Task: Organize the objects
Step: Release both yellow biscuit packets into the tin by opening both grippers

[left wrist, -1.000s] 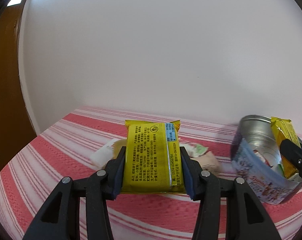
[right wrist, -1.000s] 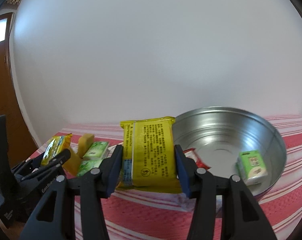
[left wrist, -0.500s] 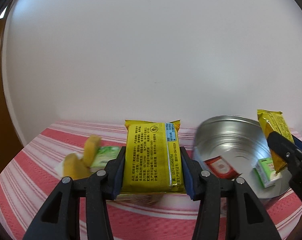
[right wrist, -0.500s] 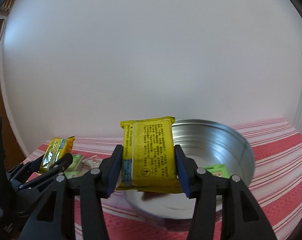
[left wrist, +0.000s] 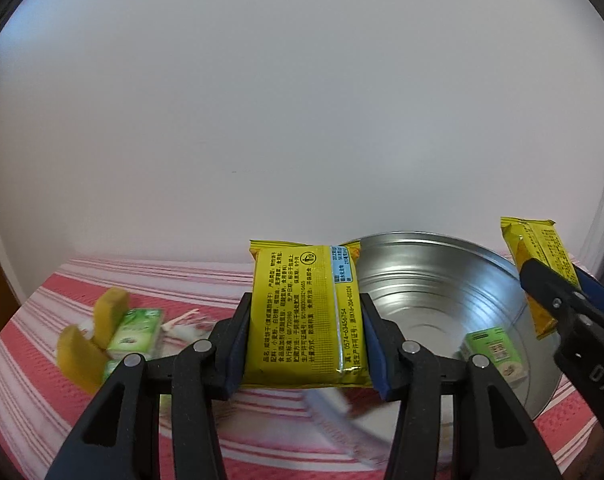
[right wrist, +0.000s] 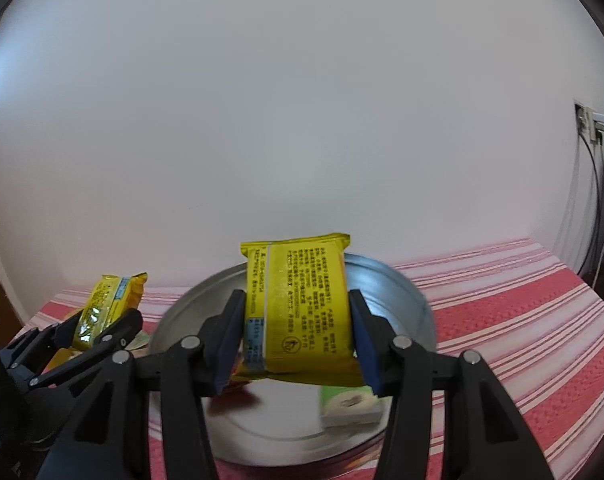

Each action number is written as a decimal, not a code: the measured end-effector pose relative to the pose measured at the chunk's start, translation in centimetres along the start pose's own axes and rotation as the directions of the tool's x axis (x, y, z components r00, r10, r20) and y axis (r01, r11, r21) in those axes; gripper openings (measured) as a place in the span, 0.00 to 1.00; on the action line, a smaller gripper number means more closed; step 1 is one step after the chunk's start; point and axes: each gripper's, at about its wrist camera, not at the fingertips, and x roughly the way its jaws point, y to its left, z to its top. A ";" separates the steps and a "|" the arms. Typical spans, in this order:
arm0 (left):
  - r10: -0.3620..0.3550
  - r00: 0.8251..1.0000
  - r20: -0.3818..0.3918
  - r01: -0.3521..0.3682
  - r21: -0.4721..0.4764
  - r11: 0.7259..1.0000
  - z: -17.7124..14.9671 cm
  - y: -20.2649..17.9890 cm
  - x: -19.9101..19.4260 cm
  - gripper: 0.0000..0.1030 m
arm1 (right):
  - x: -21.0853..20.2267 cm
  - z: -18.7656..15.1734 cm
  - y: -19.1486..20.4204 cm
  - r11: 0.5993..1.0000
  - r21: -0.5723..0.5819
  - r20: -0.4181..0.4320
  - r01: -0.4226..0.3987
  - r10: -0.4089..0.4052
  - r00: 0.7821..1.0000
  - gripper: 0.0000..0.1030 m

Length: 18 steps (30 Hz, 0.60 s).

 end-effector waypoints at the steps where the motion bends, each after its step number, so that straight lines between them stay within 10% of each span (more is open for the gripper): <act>1: -0.009 1.000 -0.002 0.009 0.007 1.000 0.0 -0.5 0.2 0.50 | 0.3 0.0 -0.4 1.000 0.000 0.000 0.018 -0.018 1.000 0.50; 18: -0.071 0.993 -0.099 0.078 0.066 0.995 -0.8 -5.6 4.3 0.50 | 4.2 -0.6 -4.1 0.984 0.018 -0.057 0.175 -0.174 0.983 0.50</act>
